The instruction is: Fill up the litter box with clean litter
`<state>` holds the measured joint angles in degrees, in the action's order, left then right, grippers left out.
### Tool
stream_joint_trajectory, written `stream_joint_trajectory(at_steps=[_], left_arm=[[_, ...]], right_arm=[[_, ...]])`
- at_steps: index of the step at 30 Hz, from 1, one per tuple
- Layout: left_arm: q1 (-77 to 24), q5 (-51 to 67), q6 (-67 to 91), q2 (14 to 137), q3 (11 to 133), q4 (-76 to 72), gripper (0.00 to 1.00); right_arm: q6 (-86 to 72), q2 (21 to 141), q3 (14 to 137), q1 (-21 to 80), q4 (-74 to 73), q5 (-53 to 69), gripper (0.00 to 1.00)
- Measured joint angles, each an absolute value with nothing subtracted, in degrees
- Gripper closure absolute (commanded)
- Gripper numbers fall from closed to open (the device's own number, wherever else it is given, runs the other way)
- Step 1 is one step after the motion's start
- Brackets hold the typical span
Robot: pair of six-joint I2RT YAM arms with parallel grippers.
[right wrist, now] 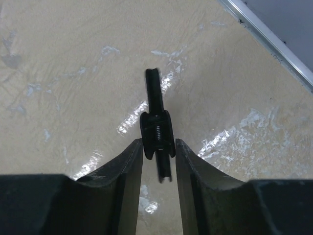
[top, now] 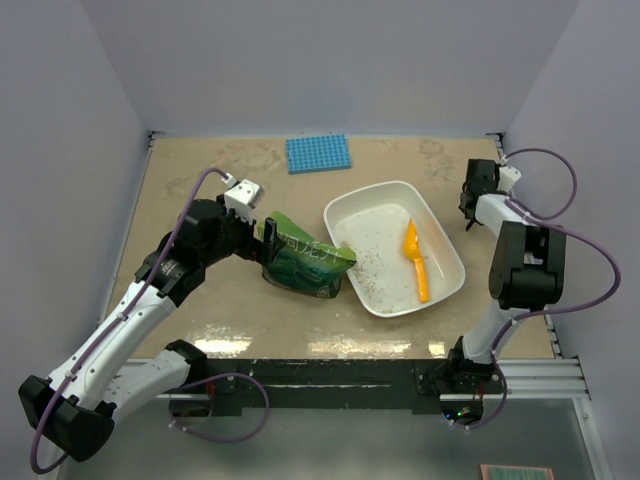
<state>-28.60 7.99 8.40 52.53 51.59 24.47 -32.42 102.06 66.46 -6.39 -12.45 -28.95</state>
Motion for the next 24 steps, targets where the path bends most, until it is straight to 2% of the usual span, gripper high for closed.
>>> stream_joint_trajectory(at_steps=[4,7,15,20,24], left_arm=[[-28.60,7.94,8.38,52.25,51.22,24.34,0.00],[-28.60,7.92,8.38,51.81,50.35,24.40,0.00],[-28.60,7.92,8.10,51.81,50.11,24.45,0.00],[-28.60,8.10,6.79,51.92,50.11,24.23,0.00],[-28.64,8.56,4.86,51.92,50.11,23.16,0.00]], right_arm=[[-30.89,103.44,66.54,-6.39,-12.53,-28.73,0.42],[-30.13,103.50,67.07,-6.39,-12.84,-28.67,0.35],[-28.27,99.92,71.18,-6.35,-13.96,-23.53,0.32],[-25.67,90.11,72.38,-3.97,-13.93,-16.34,0.31],[-22.79,80.29,72.53,3.20,-12.78,-10.70,0.27]])
